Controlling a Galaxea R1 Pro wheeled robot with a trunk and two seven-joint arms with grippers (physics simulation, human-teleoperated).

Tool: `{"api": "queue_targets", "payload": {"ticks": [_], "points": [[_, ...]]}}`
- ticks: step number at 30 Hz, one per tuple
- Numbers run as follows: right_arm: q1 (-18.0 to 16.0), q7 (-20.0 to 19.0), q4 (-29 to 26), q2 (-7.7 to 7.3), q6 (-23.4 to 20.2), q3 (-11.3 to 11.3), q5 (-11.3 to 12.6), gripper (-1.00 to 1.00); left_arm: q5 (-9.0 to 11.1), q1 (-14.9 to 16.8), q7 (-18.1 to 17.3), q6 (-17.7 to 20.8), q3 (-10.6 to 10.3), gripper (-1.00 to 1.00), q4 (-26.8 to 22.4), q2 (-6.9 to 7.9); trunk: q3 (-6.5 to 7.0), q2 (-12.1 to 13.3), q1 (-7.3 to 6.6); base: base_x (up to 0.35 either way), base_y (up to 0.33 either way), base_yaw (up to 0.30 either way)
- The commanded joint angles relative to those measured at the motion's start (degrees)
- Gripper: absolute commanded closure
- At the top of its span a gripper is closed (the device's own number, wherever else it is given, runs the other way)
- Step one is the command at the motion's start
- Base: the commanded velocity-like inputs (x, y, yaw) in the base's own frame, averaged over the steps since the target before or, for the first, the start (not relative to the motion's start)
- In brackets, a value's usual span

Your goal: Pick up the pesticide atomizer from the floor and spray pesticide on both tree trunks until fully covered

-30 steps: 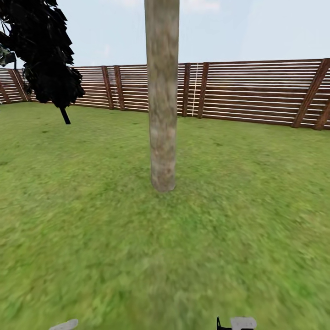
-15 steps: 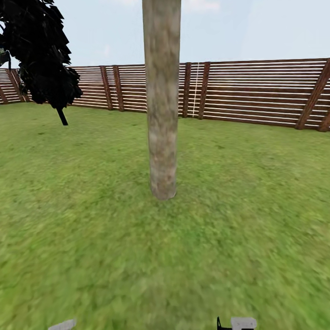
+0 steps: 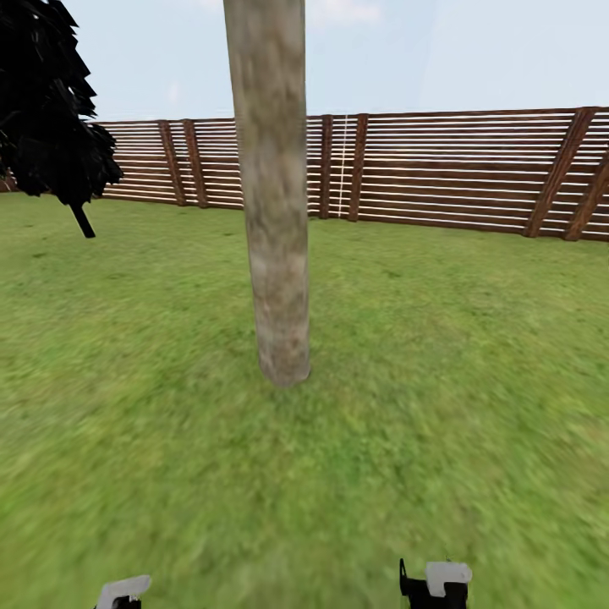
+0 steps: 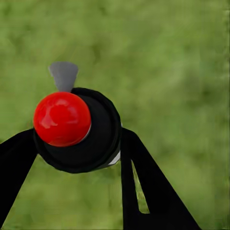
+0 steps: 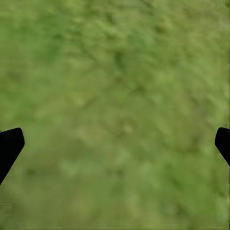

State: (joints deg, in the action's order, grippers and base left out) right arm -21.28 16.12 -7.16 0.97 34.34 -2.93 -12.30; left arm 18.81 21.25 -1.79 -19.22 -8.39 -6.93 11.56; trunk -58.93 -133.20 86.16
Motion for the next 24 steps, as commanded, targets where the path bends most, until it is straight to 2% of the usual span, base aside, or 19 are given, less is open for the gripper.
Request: {"api": "queue_targets", "payload": {"ticks": [1, 2, 4, 5, 6, 7, 8, 9, 10, 12, 13, 14, 15, 17, 19, 24], "points": [[0.02, 0.24, -3.03, -0.15, -0.03, -0.32, -0.64, -1.00, -1.91, 0.17, -3.01, -0.03, -0.18, 1.00, -0.87, 0.22, -0.07, -0.02, 0.03, 0.316, -0.143, 0.000], [0.01, 0.13, -5.65, -0.25, -0.26, -0.26, -1.31, -1.00, -4.56, 0.96, -6.25, 0.14, -0.24, 1.00, -2.30, 0.76, -0.07, -0.02, 0.03, 0.316, -0.143, 0.000], [0.01, -1.62, -10.09, -0.32, -1.80, 0.21, -5.23, -1.00, -9.01, 2.62, -12.07, 0.68, -0.35, 1.00, -3.94, 1.75, -0.07, -0.02, 0.03, 0.316, -0.144, 0.000], [0.01, -4.22, -13.07, -0.34, -3.27, 0.45, -8.80, -1.00, -12.52, 3.91, -16.35, 1.65, -0.37, 1.00, -4.38, 2.40, -0.07, -0.02, 0.03, 0.316, -0.144, 0.000], [0.01, -7.99, -15.99, -0.35, -4.91, 0.54, -12.18, -1.00, -17.13, 5.66, -21.47, 3.49, -0.38, 1.00, -4.61, 3.13, -0.07, -0.02, 0.03, 0.316, -0.144, 0.000], [0.01, -12.59, -18.35, -0.35, -6.81, 0.63, -14.71, -1.00, -21.73, 7.69, -26.64, 5.60, -0.39, 1.00, -4.72, 3.80, -0.07, -0.02, 0.03, 0.316, -0.144, 0.000], [0.01, -17.62, -20.11, -0.34, -9.09, 0.68, -16.57, -1.00, -25.36, 9.77, -30.99, 7.29, -0.39, 1.00, -4.78, 4.29, -0.07, -0.02, 0.03, 0.316, -0.139, 0.000], [-0.40, -23.84, -21.23, -0.36, -12.01, 0.70, -18.27, -1.00, -27.98, 11.81, -34.54, 8.38, -0.38, 1.00, -4.81, 4.55, -0.07, -0.02, 0.03, 0.316, -0.118, 0.000], [-1.80, -31.94, -22.10, -0.58, -15.44, 0.72, -20.32, -1.00, -29.81, 13.93, -37.75, 9.03, -0.39, 1.00, -4.86, 4.71, -0.07, -0.02, 0.03, 0.307, -0.080, 0.000], [-6.21, -44.48, -23.16, -0.90, -18.49, 0.73, -24.11, -1.00, -32.11, 17.07, -42.90, 9.39, -0.56, 1.00, -5.01, 4.81, -0.07, -0.02, 0.03, 0.266, -0.029, 0.000], [-7.97, -48.66, -23.37, -0.94, -19.01, 0.73, -25.24, -1.00, -34.36, 18.42, -45.67, 9.53, -0.61, 1.00, -5.06, 4.73, -0.07, -0.02, 0.03, 0.192, -0.009, 0.000], [-9.70, -52.12, -23.48, -0.95, -19.49, 0.73, -25.87, -1.00, -37.62, 20.03, -48.18, 10.30, -0.62, 1.00, -5.29, 4.56, -0.07, -0.02, 0.03, 0.117, -0.004, 0.000], [-12.55, -59.16, -23.65, -0.92, -20.49, 0.73, -26.34, -1.00, -43.55, 22.74, -51.76, 14.39, -0.58, 1.00, -6.53, 4.20, -0.07, -0.02, 0.03, 0.025, -0.001, 0.000], [-14.43, -65.59, -24.68, -0.88, -21.44, 0.73, -26.40, -1.00, -45.31, 23.39, -54.18, 17.78, -0.67, 1.00, -9.10, 4.17, -0.07, -0.02, 0.03, 0.010, 0.000, 0.000], [-15.23, -69.24, -25.83, -0.62, -21.97, 0.76, -26.38, -1.00, -45.86, 23.52, -58.15, 19.00, -0.77, 1.00, -10.68, 4.35, -0.07, -0.02, 0.03, 0.002, 0.000, 0.000], [-15.43, -69.95, -26.06, -0.36, -22.03, 0.89, -26.32, -1.00, -45.98, 23.20, -60.06, 18.98, -0.87, 1.00, -10.99, 4.43, -0.07, -0.02, 0.03, 0.000, 0.000, 0.000]]}}
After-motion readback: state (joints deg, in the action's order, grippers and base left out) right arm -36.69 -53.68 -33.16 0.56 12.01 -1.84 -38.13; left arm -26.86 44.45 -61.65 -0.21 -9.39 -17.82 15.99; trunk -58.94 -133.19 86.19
